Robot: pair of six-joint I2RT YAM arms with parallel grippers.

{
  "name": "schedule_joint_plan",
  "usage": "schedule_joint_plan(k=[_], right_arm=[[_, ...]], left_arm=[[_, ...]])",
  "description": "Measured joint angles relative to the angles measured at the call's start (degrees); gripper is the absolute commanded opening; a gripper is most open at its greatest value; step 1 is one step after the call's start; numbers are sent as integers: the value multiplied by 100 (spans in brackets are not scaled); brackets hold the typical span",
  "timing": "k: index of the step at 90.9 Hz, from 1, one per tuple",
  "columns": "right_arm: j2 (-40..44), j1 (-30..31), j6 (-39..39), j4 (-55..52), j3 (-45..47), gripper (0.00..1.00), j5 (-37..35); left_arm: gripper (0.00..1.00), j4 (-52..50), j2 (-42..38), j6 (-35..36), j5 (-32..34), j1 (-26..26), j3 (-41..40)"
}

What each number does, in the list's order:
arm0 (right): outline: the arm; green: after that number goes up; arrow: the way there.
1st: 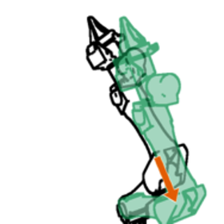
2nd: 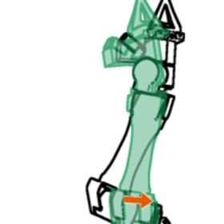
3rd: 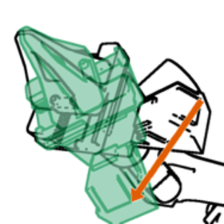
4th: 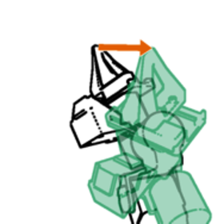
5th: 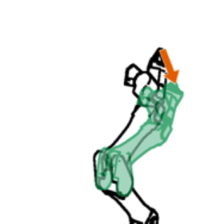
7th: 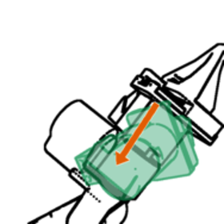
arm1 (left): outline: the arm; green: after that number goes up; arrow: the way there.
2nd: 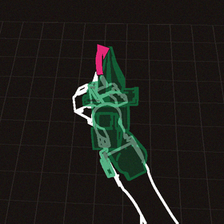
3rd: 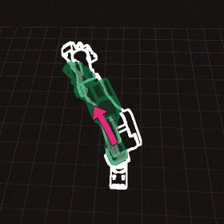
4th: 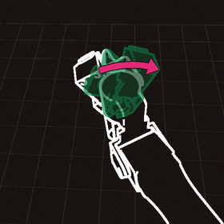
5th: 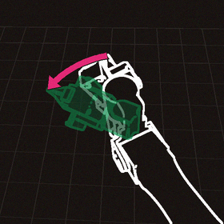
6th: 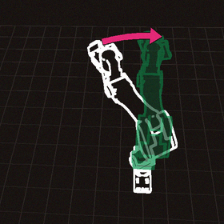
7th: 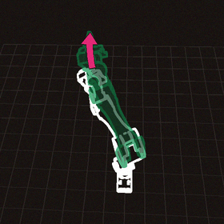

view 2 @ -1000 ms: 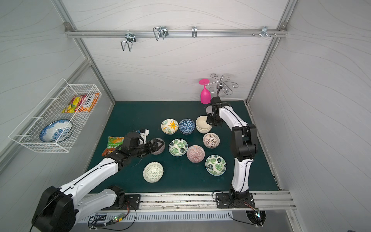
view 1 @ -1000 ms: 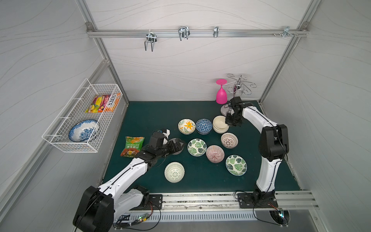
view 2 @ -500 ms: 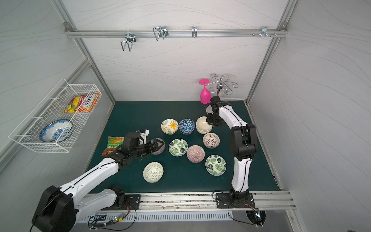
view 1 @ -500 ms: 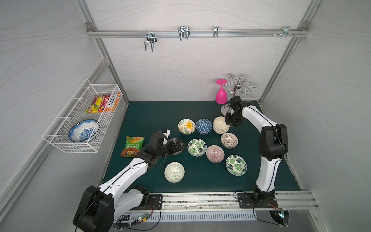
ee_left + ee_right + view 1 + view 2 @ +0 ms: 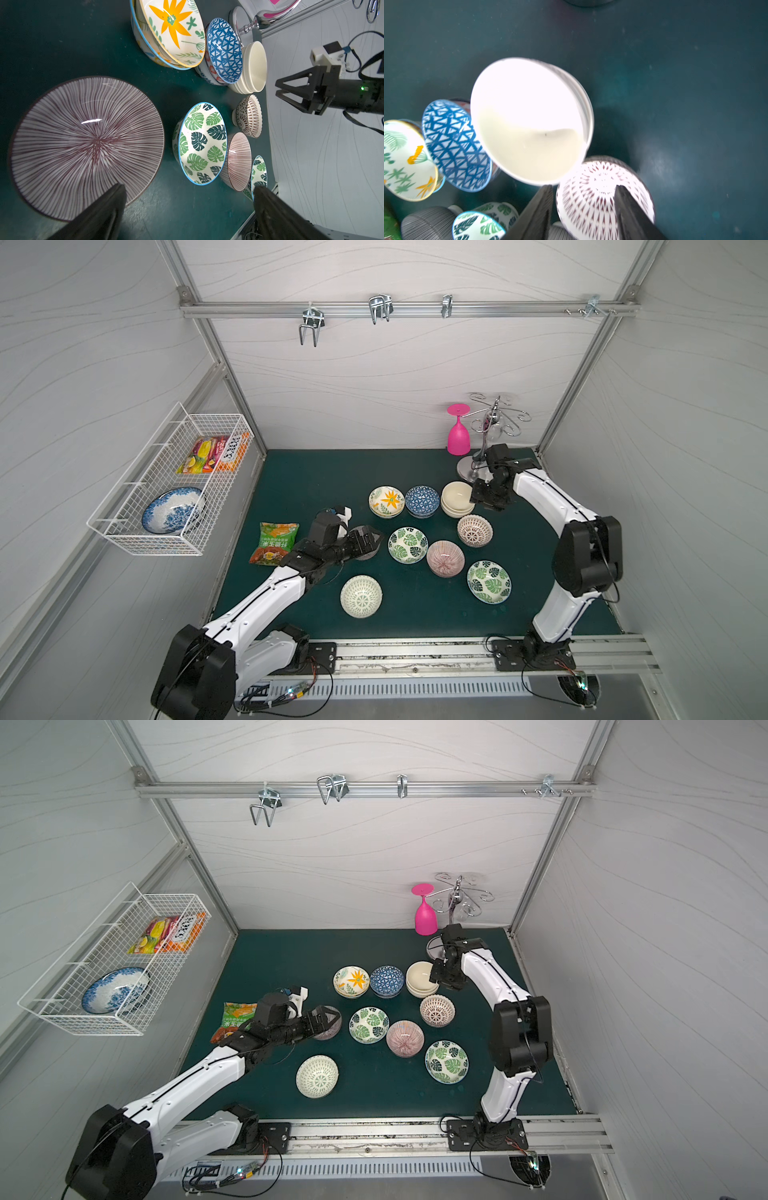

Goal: Stack the bowls
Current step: Place the bowl on the bowl, then adjust the bowl at the center of the board.

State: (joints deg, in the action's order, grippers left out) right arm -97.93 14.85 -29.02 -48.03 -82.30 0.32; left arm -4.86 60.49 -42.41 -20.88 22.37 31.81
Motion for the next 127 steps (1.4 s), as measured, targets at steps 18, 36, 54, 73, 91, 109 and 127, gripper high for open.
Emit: schedule_joint_plan(k=[18, 36, 54, 73, 91, 109, 127], right_arm=[[1200, -177, -197, 234, 1152, 55, 173], [1976, -157, -407, 317, 1947, 56, 358], [2321, 826, -721, 363, 2354, 55, 269], [2415, 2153, -1174, 339, 2354, 55, -140], [2529, 2516, -1475, 413, 2387, 56, -289], [2295, 3071, -1792, 586, 2295, 56, -295], [1445, 3864, -2214, 857, 1893, 57, -503]], left_arm=[[98, -273, -166, -72, 225, 0, 0], [96, -673, -330, -181, 533, 0, 0], [95, -1058, -540, -334, 863, 0, 0], [96, -1300, -914, -476, 1119, -7, -2], [96, -1335, -1252, -516, 1211, -11, -70], [97, -1366, -1427, -577, 1263, -11, -162], [97, -1375, -1445, -581, 1283, -11, -173]])
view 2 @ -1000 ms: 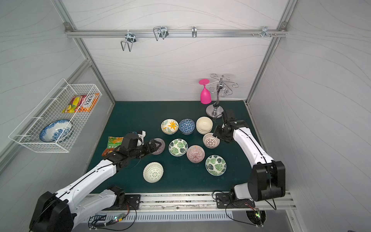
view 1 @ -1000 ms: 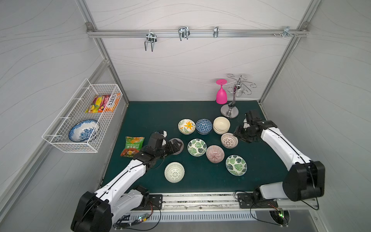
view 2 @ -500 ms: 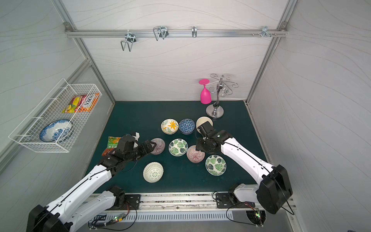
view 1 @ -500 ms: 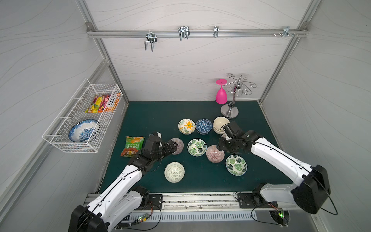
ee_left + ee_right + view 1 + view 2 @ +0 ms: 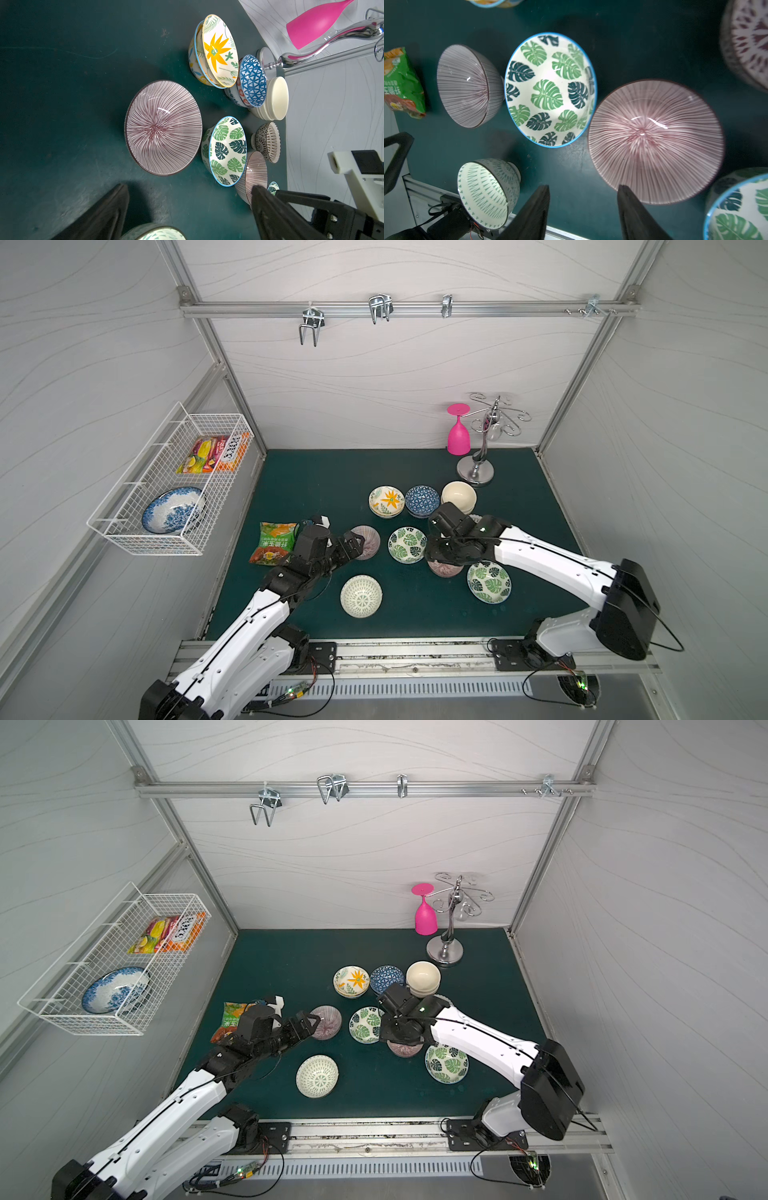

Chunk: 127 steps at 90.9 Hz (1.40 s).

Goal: Stack the bowls
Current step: Adjust the bowl at the center of the board.

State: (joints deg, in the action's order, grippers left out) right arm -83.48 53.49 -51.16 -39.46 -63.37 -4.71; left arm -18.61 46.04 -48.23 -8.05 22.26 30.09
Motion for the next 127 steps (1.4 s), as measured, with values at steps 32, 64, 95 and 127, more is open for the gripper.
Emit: schedule_joint_plan(k=[32, 64, 95, 127], right_arm=[[-931, 413, -752, 472, -280, 54, -55], [-929, 531, -1985, 1027, 286, 55, -168], [-957, 476, -2385, 1207, 284, 46, -348], [-1362, 326, -2404, 1318, 155, 32, -323]], left_arm=[[97, 2, -52, 4, 39, 0, -2], [98, 4, -74, 4, 42, 0, -24], [98, 7, -151, 4, 57, -4, -37], [98, 9, -160, 4, 61, -11, -72]])
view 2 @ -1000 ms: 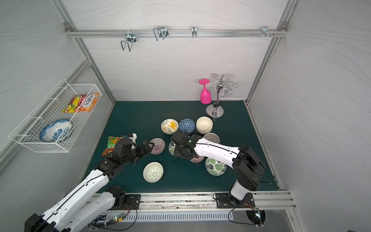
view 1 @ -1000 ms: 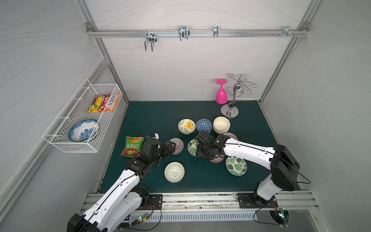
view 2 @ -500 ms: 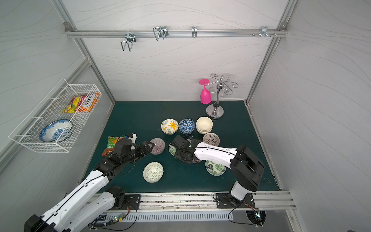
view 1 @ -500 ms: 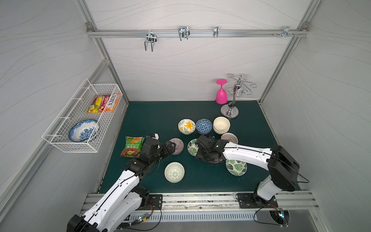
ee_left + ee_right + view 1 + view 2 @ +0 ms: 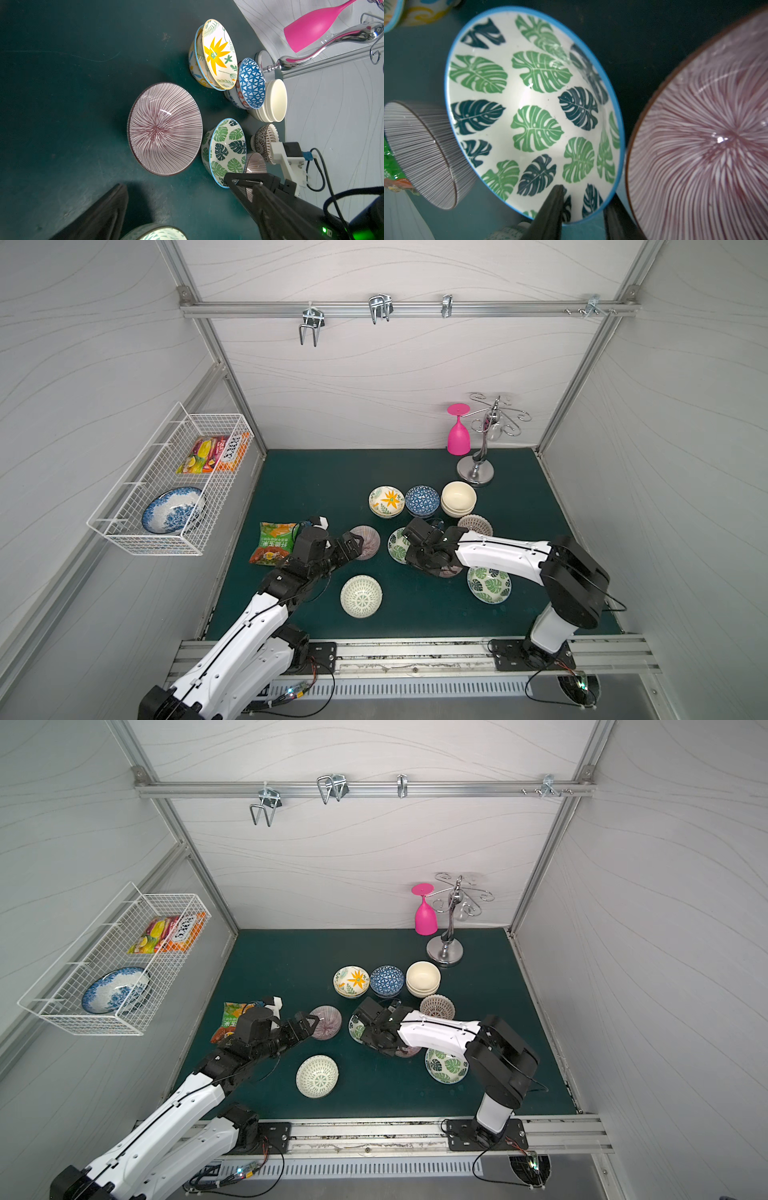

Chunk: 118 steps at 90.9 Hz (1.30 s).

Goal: Stack the bowls
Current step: Adjust the bowl at the center of the board.

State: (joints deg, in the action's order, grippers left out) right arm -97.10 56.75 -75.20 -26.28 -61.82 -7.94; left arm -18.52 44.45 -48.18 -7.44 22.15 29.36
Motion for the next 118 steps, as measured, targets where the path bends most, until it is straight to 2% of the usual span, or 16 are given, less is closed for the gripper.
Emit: schedule_joint_plan(k=[35, 66, 82, 102, 118], right_arm=[[-289, -181, 157, -125, -446, 25, 72], [-328, -463, 308, -232, -474, 25, 133], [-407, -509, 540, -337, -734, 30, 160], [-409, -509, 879, -511, -1104, 48, 219], [-210, -509, 1029, -824, -1132, 53, 122]], left_arm=[[98, 0, -2, 0, 0, 0, -4], [98, 0, 0, 0, 0, 0, -4], [98, 0, 0, 0, 0, 0, -4], [98, 0, 0, 0, 0, 0, -4], [98, 0, 0, 0, -2, 0, -4]])
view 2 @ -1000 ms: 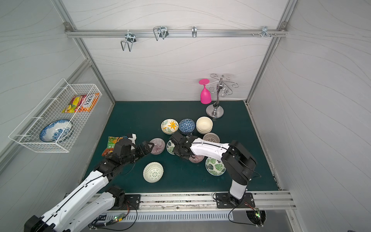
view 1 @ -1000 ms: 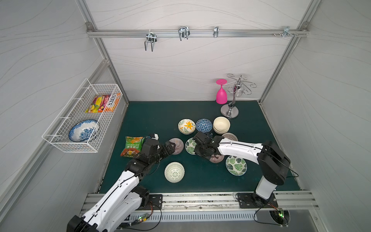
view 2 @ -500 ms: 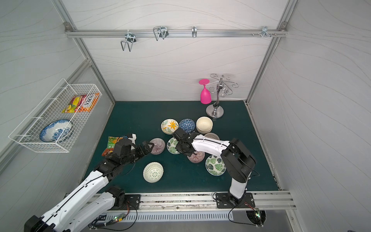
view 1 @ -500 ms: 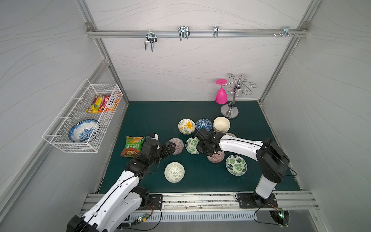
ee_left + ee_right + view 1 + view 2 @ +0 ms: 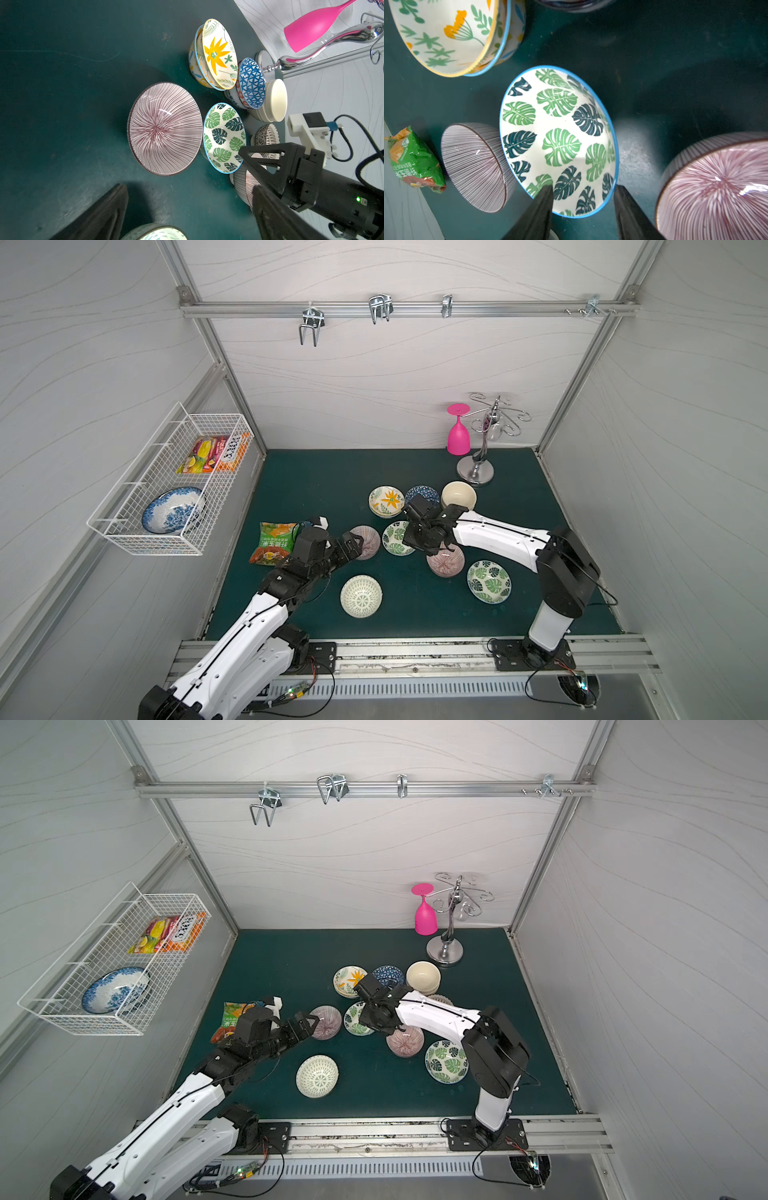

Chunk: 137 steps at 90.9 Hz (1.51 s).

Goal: Stack the bowls
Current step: Adjust the bowl at the center of the board, then pick up the bowl from the center of the board.

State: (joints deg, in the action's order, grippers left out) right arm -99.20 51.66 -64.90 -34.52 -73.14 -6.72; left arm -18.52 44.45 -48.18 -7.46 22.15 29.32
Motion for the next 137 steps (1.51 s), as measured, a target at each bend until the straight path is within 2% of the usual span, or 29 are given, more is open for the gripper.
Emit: schedule_joint_plan(k=[18, 30, 39, 51, 63, 78, 97, 137], right_arm=[[973, -170, 153, -284, 352, 53, -96], [2249, -551, 282, -671, 955, 55, -203], [3342, -1126, 389, -1014, 1530, 56, -219], [4802, -2210, 619, -1622, 2347, 58, -109], [5646, -3084, 850, -2179, 2949, 58, 186], [5807, -3602, 1075, -2505, 3532, 56, 575], [5598, -3720, 1222, -2461, 3969, 49, 918], [5401, -3834, 1333, -2090, 4430, 23, 977]], left_arm=[[98, -2, -44, 0, 2, 0, -13], [98, 2, -103, -2, 2, 0, -46], [98, 11, -101, -2, 2, 0, -66], [98, 57, -90, -4, 0, 0, -94], [98, 103, -72, -4, -2, 0, -94], [100, 157, -48, -7, -4, 0, -96], [100, 164, -48, -4, -4, 0, -96], [100, 173, 39, -2, -4, 0, -96]])
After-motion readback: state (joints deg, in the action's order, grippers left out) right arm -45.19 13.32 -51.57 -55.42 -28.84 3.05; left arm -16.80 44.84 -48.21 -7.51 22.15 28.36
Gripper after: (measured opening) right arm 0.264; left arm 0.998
